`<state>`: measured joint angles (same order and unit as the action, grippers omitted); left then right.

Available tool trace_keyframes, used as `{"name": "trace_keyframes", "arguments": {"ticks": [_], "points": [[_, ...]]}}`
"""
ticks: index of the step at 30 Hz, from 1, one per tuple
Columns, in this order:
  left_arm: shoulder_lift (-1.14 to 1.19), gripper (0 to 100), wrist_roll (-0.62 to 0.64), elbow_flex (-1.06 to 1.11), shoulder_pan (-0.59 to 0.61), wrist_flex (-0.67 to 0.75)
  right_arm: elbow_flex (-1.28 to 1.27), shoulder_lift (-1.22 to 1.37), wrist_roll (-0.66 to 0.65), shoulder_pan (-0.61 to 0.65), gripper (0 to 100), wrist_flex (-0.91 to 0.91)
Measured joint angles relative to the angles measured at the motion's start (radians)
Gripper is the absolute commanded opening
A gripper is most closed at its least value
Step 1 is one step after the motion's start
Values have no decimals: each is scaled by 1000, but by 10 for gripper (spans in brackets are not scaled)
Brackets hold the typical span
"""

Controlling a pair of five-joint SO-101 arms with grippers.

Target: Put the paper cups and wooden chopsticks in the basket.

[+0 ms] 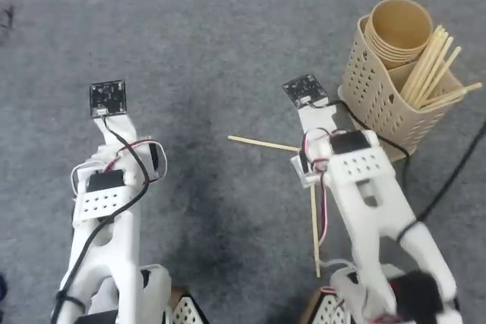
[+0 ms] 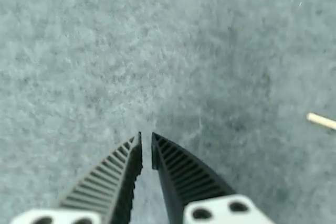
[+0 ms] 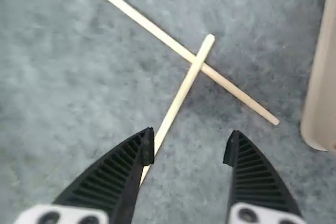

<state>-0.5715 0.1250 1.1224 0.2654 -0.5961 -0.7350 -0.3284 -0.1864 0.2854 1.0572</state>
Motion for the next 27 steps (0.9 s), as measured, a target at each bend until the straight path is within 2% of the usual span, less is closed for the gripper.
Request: {"name": "trace_keyframes", "arguments": {"ticks": [5,10,16,21,27], "points": [[0,25,-2,0,-3,-61,2,144,0,-18,219,-95],[-46,13,-9,14,-68,-112,2,252,0,-17,219,-160],[-362,32,-20,222,-77,-75,2,279,0,-15,216,-176],[-684,85,-68,388,-78,-57,2,281,0,-14,87,-176],[-868,84,-72,446,-77,-109,12,287,0,-17,63,-178]]}}
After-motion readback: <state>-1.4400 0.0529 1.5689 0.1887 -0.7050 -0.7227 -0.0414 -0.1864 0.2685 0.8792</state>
